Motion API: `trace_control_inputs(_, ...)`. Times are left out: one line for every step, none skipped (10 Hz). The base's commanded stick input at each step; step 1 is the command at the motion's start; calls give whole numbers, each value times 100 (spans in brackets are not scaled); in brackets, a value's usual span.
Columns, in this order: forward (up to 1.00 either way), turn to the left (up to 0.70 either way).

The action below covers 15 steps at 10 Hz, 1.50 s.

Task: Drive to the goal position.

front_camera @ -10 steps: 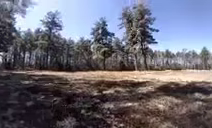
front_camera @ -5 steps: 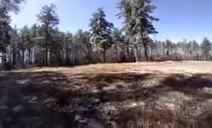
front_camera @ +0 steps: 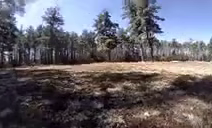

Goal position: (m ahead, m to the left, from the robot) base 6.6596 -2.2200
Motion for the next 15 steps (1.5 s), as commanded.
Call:
trace_control_inputs(70,-35)
trace_control_inputs(70,-35)
trace_control_inputs(70,-35)
trace_control_inputs(70,-35)
trace_control_inputs(70,-35)
trace_control_inputs(70,-35)
trace_control_inputs(70,-35)
trace_control_inputs(70,-35)
trace_control_inputs(70,0)
trace_control_inputs(70,0)
trace_control_inputs(70,0)
trace_control_inputs(70,0)
trace_control_inputs(70,0)
trace_control_inputs(70,0)
trace_control_inputs(70,0)
